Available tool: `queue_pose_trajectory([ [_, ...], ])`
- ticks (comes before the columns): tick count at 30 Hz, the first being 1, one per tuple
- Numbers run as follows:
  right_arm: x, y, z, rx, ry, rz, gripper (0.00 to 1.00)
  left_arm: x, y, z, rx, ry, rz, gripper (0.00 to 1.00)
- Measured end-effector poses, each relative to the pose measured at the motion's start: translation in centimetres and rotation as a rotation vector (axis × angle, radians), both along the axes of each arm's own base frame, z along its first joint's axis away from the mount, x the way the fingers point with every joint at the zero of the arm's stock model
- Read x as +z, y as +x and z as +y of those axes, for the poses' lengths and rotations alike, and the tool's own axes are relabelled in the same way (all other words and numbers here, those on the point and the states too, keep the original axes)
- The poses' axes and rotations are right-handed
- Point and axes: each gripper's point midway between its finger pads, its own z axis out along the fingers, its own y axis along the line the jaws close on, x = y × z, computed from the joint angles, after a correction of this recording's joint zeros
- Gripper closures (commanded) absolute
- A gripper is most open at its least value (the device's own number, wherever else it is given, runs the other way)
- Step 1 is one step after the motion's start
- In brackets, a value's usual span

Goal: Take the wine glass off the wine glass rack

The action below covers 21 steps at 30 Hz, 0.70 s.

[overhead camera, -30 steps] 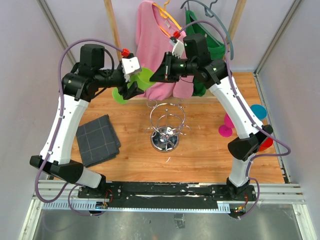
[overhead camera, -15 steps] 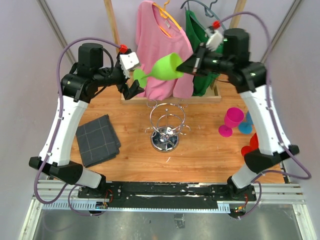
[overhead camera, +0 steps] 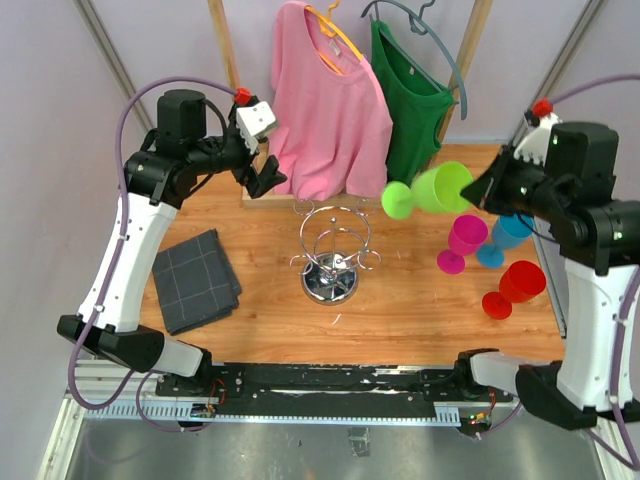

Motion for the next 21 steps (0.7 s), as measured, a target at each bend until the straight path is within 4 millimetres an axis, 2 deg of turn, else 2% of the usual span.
queue_pose_trajectory([
  [3, -2.7, -2.7, -2.2, -0.068, -0.088, 0.058, 0.99, -0.2, 0.2, 0.2, 0.011, 0.002, 0.004, 0.01],
  [5, -3.4, -4.3, -3.5, -0.113, -0.133, 0.066, 0.99, -0.3, 0.3, 0.2, 0.015, 0.002, 0.006, 0.01],
  [10, -4.2, -6.7, -5.9, -0.207, -0.195, 0.059, 0.99, -0.4, 0.5, 0.3, 0.02, 0.001, 0.008, 0.01],
  [13, -6.0, -7.7, -6.7, -0.236, -0.22, 0.087, 1.0, -0.6, 0.7, 0.3, 0.022, 0.001, 0.012, 0.01],
  [21, -15.2, -9.6, -8.5, -0.304, -0.307, 0.272, 0.99, -1.1, 0.8, 0.2, 0.024, 0.001, 0.029, 0.01],
])
